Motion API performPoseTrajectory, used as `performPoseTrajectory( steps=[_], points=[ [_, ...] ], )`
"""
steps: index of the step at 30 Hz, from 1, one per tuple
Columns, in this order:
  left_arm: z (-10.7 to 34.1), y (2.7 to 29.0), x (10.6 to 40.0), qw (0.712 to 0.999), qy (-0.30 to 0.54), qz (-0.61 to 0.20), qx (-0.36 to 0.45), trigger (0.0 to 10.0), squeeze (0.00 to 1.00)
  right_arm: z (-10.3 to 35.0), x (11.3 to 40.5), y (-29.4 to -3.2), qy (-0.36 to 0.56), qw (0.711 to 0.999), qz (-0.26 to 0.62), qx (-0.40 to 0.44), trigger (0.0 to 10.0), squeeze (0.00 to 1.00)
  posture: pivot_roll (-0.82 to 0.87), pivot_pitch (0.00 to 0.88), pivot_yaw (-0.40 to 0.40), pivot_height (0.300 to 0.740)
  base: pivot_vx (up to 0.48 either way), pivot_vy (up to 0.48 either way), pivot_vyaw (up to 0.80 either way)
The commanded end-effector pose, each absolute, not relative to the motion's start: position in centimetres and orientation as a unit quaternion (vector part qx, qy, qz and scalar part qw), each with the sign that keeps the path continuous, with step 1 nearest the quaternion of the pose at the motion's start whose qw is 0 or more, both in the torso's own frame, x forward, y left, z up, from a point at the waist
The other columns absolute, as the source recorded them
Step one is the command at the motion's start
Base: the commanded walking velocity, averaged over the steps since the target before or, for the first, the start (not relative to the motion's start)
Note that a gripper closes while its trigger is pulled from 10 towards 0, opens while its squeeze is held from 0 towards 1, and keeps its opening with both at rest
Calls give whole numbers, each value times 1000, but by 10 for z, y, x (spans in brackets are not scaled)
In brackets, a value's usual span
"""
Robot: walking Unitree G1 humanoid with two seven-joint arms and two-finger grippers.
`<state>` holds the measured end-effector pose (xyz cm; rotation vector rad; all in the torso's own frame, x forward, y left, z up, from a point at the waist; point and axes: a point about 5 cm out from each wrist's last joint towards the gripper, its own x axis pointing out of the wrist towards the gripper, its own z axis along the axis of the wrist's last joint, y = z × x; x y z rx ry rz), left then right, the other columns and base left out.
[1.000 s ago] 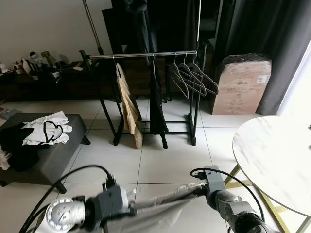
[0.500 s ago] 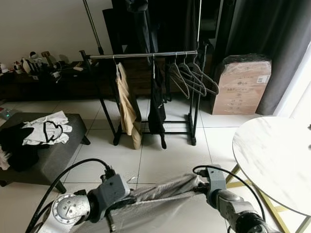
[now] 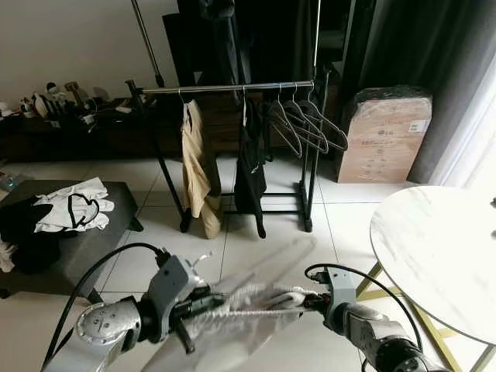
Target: Hang hanger
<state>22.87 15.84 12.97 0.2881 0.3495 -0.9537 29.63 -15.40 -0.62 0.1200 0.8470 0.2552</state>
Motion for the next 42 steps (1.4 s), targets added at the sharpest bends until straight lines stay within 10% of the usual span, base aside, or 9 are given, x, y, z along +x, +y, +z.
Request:
performPoseTrajectory(
  steps=[1,10,16,25,42],
  points=[
    [129,166,222,848,189,-468,159,10000,0,-9,292,-166,422,896,133,28,0,0,3,12,46,740,0,0,0],
    [134,179,270,933,130,-268,202,10000,0,6,302,-170,375,906,192,31,0,0,-1,12,46,740,0,0,0],
    [144,141,286,964,49,-233,118,10000,0,22,302,-161,321,891,319,9,0,0,-10,11,47,740,0,0,0],
    [152,89,290,952,16,-302,-53,10000,0,60,292,-122,234,824,516,-2,0,0,-29,3,45,740,0,0,0],
    [199,75,310,959,-214,-170,76,10000,0,63,258,-118,273,751,599,-48,0,0,-34,6,26,740,0,0,0]
  ],
)
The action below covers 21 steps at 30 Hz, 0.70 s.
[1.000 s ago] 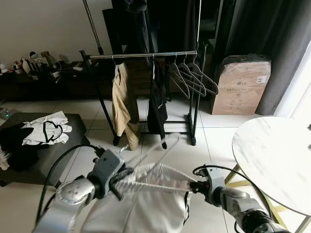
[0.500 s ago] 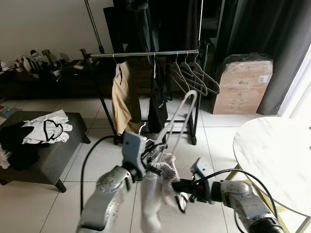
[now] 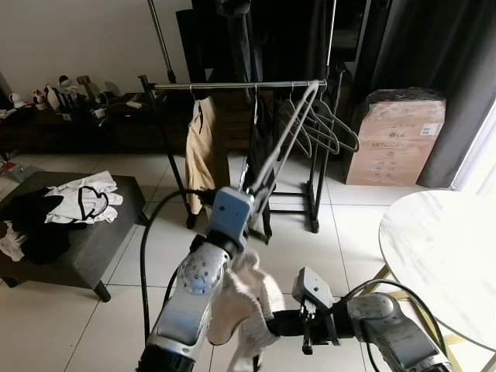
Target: Hang hanger
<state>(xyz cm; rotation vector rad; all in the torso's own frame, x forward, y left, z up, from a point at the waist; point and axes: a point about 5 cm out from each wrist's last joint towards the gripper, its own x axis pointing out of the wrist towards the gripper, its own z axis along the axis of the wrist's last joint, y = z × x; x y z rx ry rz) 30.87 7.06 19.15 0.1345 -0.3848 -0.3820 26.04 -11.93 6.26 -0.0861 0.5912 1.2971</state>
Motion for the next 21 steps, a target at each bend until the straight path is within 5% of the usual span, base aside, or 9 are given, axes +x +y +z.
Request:
performPoseTrajectory(
  steps=[1,4,11,12,15,21],
  points=[
    [208,77,311,955,-247,-148,76,10000,0,59,254,-120,288,742,602,-59,0,0,-31,6,23,740,0,0,0],
    [209,79,312,954,-254,-136,86,10000,0,59,255,-120,288,749,594,-54,0,0,-34,5,25,740,0,0,0],
    [192,100,321,946,-221,-122,201,10000,0,46,272,-142,289,825,484,-34,0,0,-36,0,31,740,0,0,0],
    [173,121,326,951,-161,-109,240,10000,0,43,282,-152,273,869,412,-13,0,0,-36,0,32,740,0,0,0],
    [138,167,324,959,-64,-70,266,10000,0,43,299,-174,231,937,254,63,0,0,-37,0,34,740,0,0,0],
    [56,229,280,957,109,-31,267,10000,0,36,295,-205,166,972,64,156,0,0,-22,0,35,740,0,0,0]
  ],
)
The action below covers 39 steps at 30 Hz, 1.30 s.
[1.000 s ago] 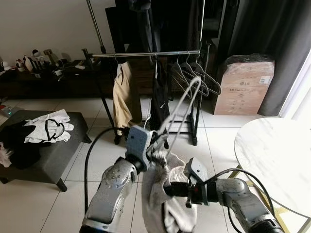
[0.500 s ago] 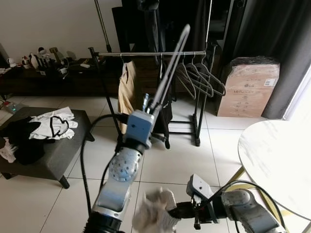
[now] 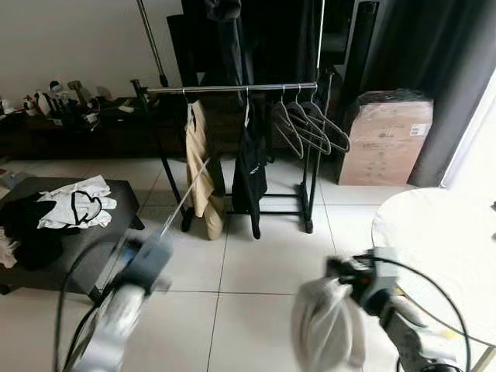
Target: Hang hanger
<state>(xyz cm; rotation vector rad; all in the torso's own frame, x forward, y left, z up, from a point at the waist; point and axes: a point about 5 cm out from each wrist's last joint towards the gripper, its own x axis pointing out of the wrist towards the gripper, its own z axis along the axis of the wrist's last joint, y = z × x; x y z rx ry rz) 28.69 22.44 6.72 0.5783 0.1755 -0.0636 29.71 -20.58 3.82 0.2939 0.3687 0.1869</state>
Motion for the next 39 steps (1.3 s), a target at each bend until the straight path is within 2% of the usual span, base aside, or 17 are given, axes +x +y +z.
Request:
performPoseTrajectory(
  steps=[1,2,7,8,9,12,16,18,22,27,34,39],
  points=[
    [56,229,280,957,109,-31,267,10000,0,36,295,-205,166,972,64,156,0,0,-22,0,35,740,0,0,0],
    [28,240,259,961,162,-8,222,10000,0,36,291,-208,143,975,40,166,0,0,-25,0,31,740,0,0,0],
    [-15,248,221,959,247,36,136,10000,0,35,282,-210,113,982,18,153,0,0,-25,0,20,740,0,0,0],
    [-25,248,213,953,272,36,130,10000,0,33,280,-210,118,980,16,156,6039,0,-24,0,13,740,0,0,0],
    [-31,248,207,948,289,34,127,10000,0,31,279,-210,121,979,12,161,10000,0,-24,0,13,740,0,0,0],
    [-63,254,171,916,382,56,109,10000,0,23,275,-212,130,981,-16,146,10000,0,-22,0,6,740,0,0,0],
    [-77,259,148,891,436,79,98,10000,0,25,277,-214,120,979,-37,159,10000,0,-31,0,4,740,0,0,0],
    [-85,258,134,872,473,64,107,10000,0,27,280,-213,119,979,-40,159,10000,0,-33,0,3,740,0,0,0],
    [-84,255,140,876,468,53,103,10000,0,25,280,-214,122,977,-52,166,10000,0,-27,0,9,740,0,0,-730],
    [-78,247,159,896,432,45,92,10000,0,19,278,-209,129,976,-55,164,10000,0,-17,0,14,740,0,0,-756],
    [-81,242,157,886,445,10,131,10000,0,18,278,-204,130,976,-59,164,10000,0,-32,0,31,740,0,-137,-756],
    [-84,244,149,881,459,24,116,10000,0,19,278,-205,128,977,-62,158,10000,0,-31,0,33,740,0,-254,-756]
  ],
)
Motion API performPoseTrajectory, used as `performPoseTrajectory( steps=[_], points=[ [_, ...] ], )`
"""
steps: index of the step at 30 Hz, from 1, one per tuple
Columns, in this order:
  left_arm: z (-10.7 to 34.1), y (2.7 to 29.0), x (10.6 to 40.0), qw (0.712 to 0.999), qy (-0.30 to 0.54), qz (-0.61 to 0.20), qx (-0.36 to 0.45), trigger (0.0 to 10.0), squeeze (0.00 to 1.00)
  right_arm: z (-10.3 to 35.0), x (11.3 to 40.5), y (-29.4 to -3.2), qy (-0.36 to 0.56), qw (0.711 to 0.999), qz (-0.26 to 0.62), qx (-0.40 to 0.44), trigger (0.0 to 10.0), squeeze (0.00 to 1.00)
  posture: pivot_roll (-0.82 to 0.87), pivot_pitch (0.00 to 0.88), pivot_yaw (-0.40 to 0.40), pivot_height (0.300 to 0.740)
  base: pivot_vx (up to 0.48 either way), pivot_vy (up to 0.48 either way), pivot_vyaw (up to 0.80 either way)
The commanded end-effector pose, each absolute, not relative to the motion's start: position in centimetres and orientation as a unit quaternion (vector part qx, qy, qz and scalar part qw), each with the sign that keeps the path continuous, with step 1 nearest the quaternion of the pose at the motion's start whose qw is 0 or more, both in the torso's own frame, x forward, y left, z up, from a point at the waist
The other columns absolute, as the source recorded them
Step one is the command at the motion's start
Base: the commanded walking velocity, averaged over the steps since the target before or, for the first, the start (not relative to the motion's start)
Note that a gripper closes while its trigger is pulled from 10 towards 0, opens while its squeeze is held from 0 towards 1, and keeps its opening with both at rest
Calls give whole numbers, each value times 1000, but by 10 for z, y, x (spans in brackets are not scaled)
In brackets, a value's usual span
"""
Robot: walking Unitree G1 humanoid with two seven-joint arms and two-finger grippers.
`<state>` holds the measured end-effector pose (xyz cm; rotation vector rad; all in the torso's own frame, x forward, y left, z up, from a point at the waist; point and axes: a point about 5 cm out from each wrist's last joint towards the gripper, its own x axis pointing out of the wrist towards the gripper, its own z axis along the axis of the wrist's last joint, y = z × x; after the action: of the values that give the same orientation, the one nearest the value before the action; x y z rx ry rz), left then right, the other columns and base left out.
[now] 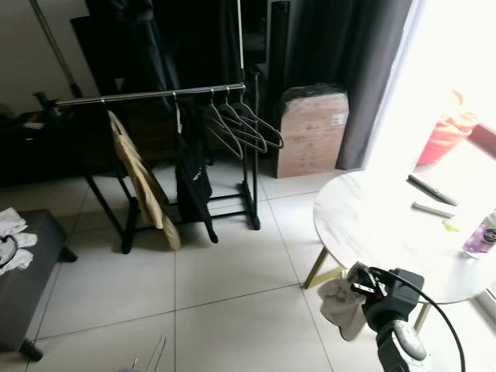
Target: Hang hanger
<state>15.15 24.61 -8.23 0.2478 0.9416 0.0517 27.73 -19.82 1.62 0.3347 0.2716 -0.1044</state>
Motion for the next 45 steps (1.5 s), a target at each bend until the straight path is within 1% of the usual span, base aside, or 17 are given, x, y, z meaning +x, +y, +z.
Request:
performPoseTrajectory(
  steps=[1,6,17,20,23,27,31,36,42,45],
  points=[
    [-85,245,146,879,461,25,115,10000,0,19,278,-205,128,977,-63,157,10000,0,-31,0,34,740,0,0,-756],
    [-88,250,136,869,479,27,116,10000,0,19,279,-205,127,978,-65,154,10000,0,-29,0,33,740,0,0,-756],
    [-91,255,125,857,501,36,113,10000,0,20,281,-202,123,980,-62,145,10000,0,-31,0,36,740,0,0,-756],
    [-93,258,117,849,515,42,112,10000,0,25,284,-197,111,984,-41,134,10000,0,-32,0,36,740,0,0,-754],
    [-96,257,108,843,525,41,109,10000,0,30,288,-192,103,989,-19,103,10000,0,-32,0,36,740,0,0,0],
    [-97,258,102,836,535,40,112,10000,0,39,292,-184,89,992,19,84,10000,0,-31,0,37,740,362,0,0],
    [-95,256,112,846,520,37,114,10000,0,48,296,-178,70,993,51,84,10000,0,-32,0,38,740,381,0,0],
    [-95,256,113,847,518,37,115,10000,0,53,298,-171,60,993,80,58,10000,0,-31,0,39,740,381,0,0],
    [-95,255,114,847,518,36,115,10000,0,54,298,-167,59,992,90,61,10000,0,-29,0,40,740,379,0,796],
    [-95,255,114,847,518,35,115,10000,0,54,296,-163,60,990,106,66,10000,0,-29,0,39,740,380,0,0]
  ],
)
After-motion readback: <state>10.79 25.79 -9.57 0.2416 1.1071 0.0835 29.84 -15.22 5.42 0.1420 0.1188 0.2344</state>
